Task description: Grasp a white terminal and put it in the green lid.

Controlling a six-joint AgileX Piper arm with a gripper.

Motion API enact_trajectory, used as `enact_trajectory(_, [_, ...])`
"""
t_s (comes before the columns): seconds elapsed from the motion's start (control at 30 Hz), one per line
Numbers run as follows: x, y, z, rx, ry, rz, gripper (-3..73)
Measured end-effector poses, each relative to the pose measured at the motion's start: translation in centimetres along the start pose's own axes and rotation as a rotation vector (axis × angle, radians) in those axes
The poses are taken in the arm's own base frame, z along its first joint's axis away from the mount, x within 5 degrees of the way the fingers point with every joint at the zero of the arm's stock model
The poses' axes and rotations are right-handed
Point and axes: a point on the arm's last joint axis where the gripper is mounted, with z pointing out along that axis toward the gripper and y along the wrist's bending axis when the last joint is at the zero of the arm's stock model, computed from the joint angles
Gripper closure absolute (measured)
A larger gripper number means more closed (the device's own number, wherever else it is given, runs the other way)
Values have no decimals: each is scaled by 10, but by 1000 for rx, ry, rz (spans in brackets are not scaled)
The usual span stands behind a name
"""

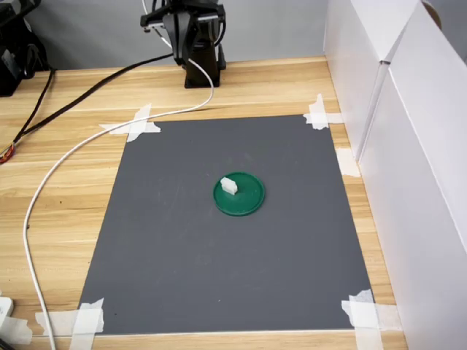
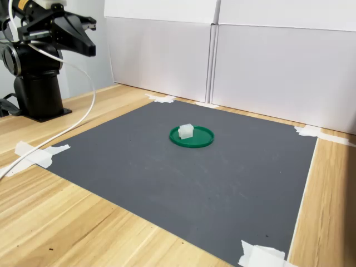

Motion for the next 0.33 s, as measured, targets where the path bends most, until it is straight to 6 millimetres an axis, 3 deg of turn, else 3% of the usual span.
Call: enact_trajectory(0.33, [2, 0, 0, 0, 10, 0, 710])
